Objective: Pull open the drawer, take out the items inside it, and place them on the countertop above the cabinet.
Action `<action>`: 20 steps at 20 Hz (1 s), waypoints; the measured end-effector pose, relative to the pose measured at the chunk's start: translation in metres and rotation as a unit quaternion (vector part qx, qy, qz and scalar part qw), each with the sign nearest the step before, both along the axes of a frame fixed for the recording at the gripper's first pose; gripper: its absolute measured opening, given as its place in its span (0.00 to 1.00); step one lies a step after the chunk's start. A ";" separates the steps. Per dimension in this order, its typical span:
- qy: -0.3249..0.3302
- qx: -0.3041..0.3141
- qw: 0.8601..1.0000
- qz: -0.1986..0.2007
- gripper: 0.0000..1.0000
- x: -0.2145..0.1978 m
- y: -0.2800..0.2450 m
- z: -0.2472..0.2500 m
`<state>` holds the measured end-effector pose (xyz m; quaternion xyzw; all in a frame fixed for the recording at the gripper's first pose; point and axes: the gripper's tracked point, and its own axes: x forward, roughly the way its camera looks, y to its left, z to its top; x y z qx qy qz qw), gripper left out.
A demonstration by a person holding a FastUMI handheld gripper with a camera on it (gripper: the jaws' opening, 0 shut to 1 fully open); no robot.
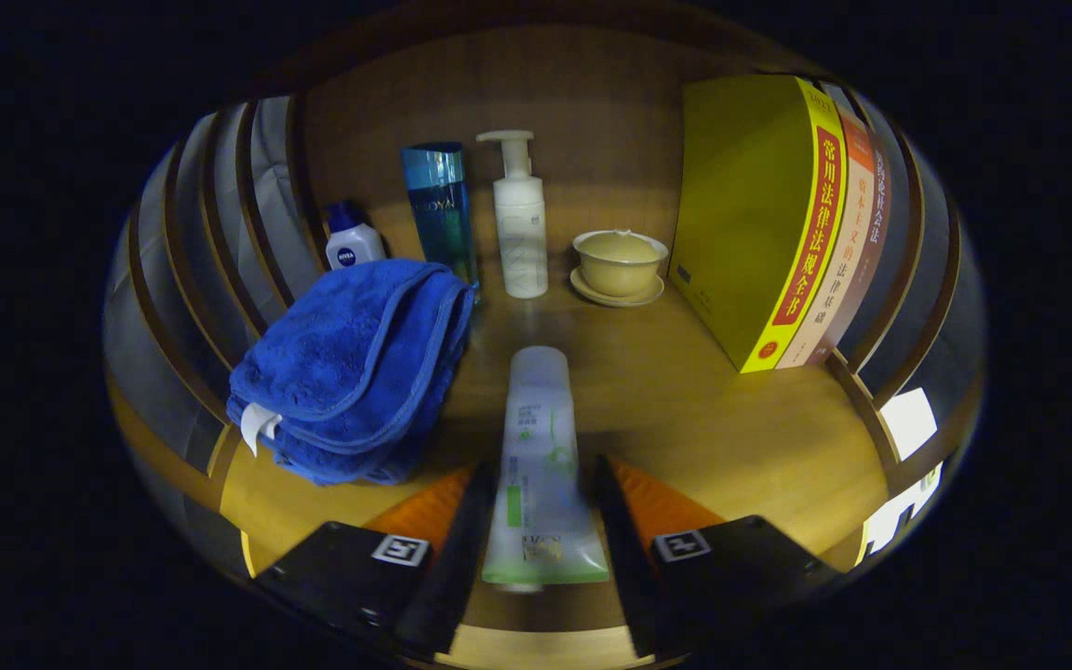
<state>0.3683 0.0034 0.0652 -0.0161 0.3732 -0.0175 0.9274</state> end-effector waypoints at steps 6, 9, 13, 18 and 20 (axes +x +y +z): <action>-0.007 0.007 1.000 -0.010 0.97 -0.014 -0.004 0.001; -0.027 0.022 0.999 -0.010 0.97 -0.024 0.002 0.016; -0.080 0.021 0.996 0.014 0.97 -0.050 0.014 0.053; -0.162 0.028 0.985 0.043 0.97 -0.101 0.031 0.102; -0.198 0.023 0.978 0.057 0.97 -0.122 0.034 0.118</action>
